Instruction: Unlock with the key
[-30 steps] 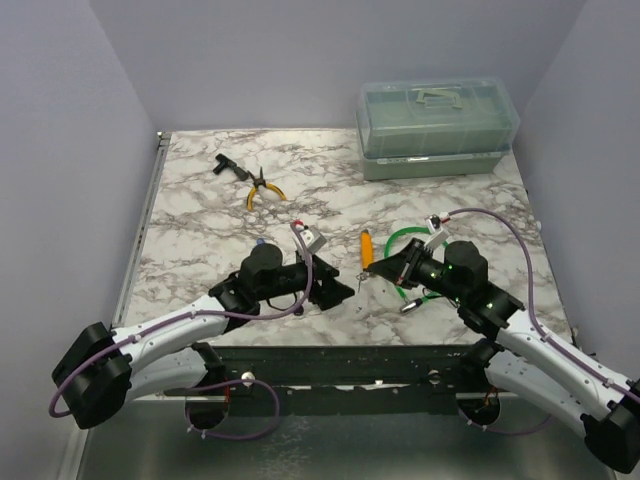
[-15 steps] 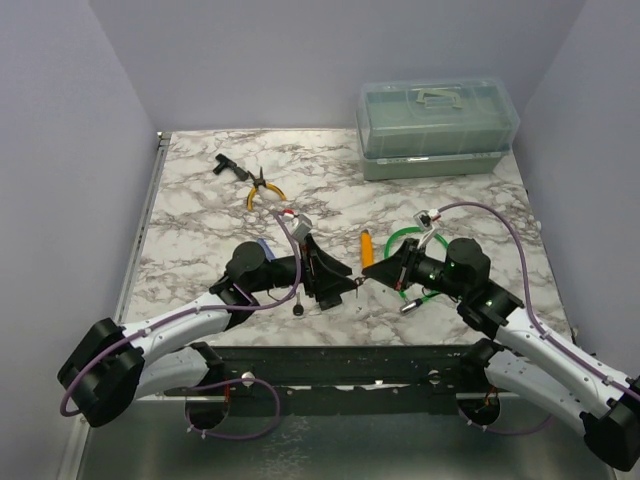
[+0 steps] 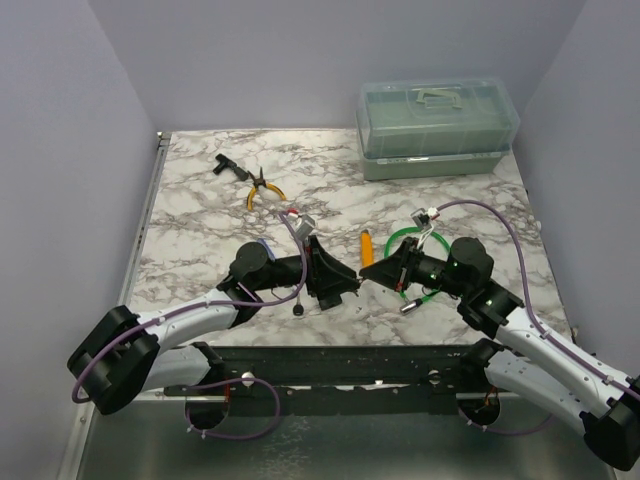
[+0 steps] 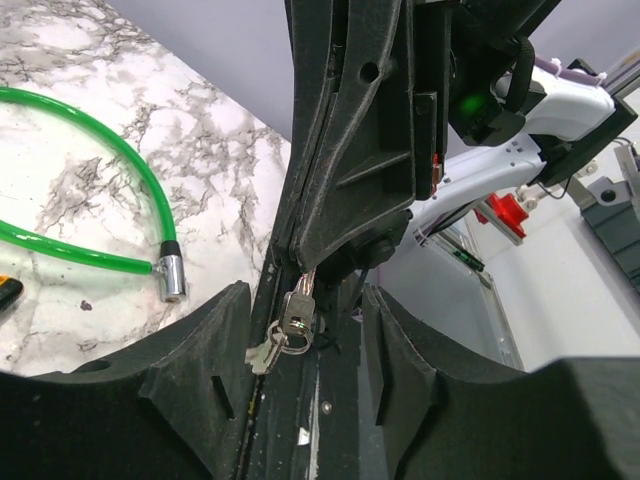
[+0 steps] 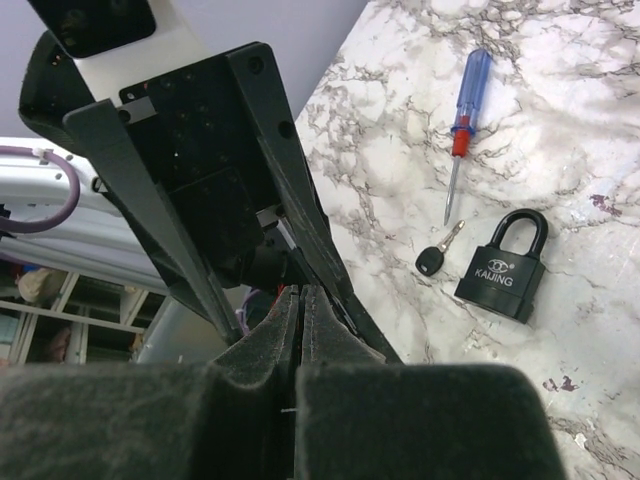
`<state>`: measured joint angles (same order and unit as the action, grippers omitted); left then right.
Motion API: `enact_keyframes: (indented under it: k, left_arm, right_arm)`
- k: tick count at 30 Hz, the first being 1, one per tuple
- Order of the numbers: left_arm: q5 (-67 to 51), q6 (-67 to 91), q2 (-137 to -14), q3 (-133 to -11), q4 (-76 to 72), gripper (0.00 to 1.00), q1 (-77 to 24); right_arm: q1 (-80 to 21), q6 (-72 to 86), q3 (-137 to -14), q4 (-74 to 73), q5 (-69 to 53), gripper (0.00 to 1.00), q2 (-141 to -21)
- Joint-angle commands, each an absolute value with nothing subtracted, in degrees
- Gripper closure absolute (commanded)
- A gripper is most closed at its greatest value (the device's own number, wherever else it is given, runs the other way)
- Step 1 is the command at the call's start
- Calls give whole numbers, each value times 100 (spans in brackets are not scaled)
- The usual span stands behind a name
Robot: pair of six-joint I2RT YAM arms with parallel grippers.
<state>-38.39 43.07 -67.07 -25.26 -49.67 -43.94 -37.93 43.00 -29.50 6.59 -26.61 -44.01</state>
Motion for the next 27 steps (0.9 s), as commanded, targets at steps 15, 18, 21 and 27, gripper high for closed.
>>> enact_keyframes:
  k: [15,18,21,27]
  left_arm:
    - [-4068,4763,-6877,-2159,-5994,86,-4368]
    - [-4017,4806,-6928,-2159,-6081,92,-4373]
    - [-4021,4849,-6992,-2176,-6164,91,-4372]
    - [-4039,4929,-7062,-2171,-6333,74,-4368]
  right_arm:
    - [-3831,4454,-2946,1339,-2878,100,-4455]
    - [-3832,4464,-2920,1361,-2891,100,-4455]
    - [-3831,4473,-2880,1395,-2910,100,-4456]
    - [-3832,4491,-2828,1403,-2919,100,-4439]
